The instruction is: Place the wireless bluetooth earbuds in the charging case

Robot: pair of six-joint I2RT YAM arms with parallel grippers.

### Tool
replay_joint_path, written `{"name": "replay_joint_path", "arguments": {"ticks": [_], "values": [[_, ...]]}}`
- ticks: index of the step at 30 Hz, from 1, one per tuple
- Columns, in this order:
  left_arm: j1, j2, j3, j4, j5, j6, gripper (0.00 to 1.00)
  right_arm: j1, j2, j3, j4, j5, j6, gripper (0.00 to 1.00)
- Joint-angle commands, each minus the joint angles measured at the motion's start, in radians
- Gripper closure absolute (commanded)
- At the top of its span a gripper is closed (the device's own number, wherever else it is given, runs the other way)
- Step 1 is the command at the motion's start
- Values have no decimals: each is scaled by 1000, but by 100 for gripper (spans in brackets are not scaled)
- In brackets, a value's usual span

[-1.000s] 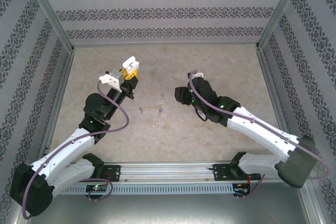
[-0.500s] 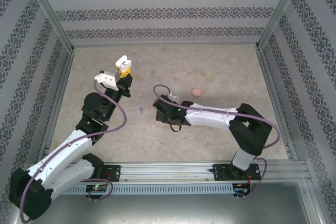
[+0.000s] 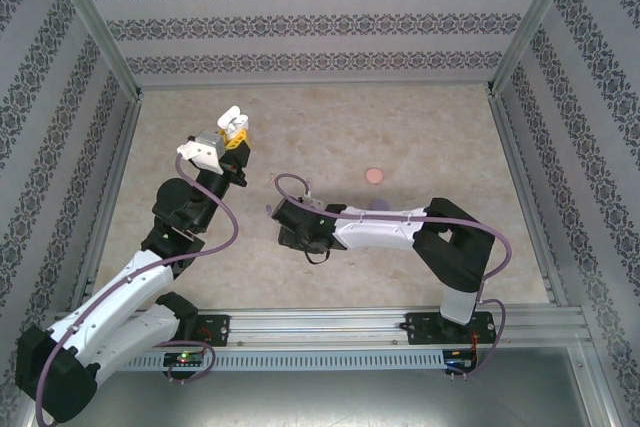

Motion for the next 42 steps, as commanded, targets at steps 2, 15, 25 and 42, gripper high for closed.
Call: {"name": "replay_joint_path", "arguments": {"ticks": [2,15,25,42], "values": [[6,-16,19,3,3,18,100,5,38,40,4,-18,39,52],[7,-25,11,10,4,15,100,-37,102,144,-10,-28,-3,53],[7,-25,11,16,3,12,100,-52,68,181,-105,17,-10,52],[9,-24,19,17,18,6,100,-24,124,129,-88,37,212,56]]}}
